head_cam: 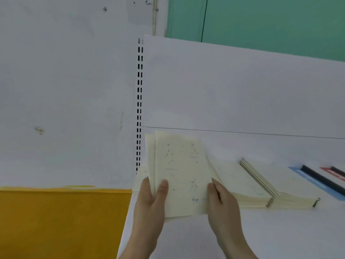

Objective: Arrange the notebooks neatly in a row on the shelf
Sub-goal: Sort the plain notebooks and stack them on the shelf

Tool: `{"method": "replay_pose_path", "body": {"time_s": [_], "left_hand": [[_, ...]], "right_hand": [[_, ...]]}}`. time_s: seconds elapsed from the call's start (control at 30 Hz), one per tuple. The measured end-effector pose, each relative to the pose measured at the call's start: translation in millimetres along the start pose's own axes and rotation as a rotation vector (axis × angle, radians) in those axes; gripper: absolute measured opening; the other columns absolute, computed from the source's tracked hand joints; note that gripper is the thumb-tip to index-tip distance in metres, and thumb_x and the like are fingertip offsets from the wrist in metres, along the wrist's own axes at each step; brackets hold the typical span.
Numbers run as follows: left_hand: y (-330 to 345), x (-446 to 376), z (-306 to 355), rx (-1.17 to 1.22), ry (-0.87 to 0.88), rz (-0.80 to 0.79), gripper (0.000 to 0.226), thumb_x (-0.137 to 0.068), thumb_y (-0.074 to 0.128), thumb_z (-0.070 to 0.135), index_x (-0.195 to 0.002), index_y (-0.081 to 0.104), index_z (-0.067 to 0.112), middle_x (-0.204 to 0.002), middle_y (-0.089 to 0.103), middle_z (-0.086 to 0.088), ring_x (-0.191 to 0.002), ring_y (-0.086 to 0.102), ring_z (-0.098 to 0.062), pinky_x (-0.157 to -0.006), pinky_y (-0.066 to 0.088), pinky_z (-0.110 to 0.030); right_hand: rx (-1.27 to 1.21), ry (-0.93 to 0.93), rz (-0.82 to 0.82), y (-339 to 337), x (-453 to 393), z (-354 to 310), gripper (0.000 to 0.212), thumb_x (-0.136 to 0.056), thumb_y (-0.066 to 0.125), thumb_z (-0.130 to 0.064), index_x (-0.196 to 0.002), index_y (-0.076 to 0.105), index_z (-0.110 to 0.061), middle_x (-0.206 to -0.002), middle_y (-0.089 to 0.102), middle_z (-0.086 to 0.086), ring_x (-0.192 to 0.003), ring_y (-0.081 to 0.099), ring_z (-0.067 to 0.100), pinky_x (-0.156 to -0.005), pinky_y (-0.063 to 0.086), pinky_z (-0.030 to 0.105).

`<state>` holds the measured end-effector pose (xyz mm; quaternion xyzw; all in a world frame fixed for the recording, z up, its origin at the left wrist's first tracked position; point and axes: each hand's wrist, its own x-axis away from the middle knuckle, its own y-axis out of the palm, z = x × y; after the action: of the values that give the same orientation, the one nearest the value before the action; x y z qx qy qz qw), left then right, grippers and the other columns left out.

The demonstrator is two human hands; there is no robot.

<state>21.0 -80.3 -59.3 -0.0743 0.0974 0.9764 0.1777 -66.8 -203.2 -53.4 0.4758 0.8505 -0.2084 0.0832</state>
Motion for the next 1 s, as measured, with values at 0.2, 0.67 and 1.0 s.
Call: {"method": "replay_pose_path", "body": {"time_s": [0.2, 0.67, 1.0], "left_hand": [[38.2, 12.5, -3.2, 0.045, -0.098, -0.194, 0.023, -0.101, 0.042, 0.049, -0.093, 0.062, 0.042, -0.092, 0.071, 0.019, -0.085, 0.066, 0.000, -0.078, 0.054, -0.032], [156.1, 35.2, -6.2, -0.378, 0.174, -0.193, 0.049, -0.105, 0.037, 0.032, -0.152, 0.020, 0.032, -0.120, 0.058, 0.021, -0.091, 0.059, 0.005, -0.070, 0.042, -0.013], [220.5, -19.9, -33.6, -0.853, 0.090, -0.019, 0.037, -0.100, 0.037, 0.022, -0.133, 0.047, 0.008, -0.107, 0.053, -0.005, -0.110, 0.044, -0.027, -0.084, 0.043, -0.042]], "right_hand": [[0.029, 0.029, 0.055, -43.0, 9.4, 6.5, 0.031, -0.103, 0.038, -0.026, -0.121, 0.057, -0.042, -0.117, 0.062, -0.025, -0.103, 0.054, -0.015, -0.095, 0.046, 0.021], [0.341, -0.092, 0.047, -154.9, -24.2, 45.4, 0.048, -0.102, 0.042, -0.026, -0.148, 0.029, -0.033, -0.130, 0.036, -0.032, -0.125, 0.042, -0.005, -0.100, 0.029, 0.012], [0.775, -0.413, -0.191, -183.0, -122.5, 98.5, 0.052, -0.101, 0.040, -0.036, -0.145, 0.039, -0.009, -0.136, 0.053, 0.005, -0.135, 0.034, 0.023, -0.114, 0.026, 0.030]]}}
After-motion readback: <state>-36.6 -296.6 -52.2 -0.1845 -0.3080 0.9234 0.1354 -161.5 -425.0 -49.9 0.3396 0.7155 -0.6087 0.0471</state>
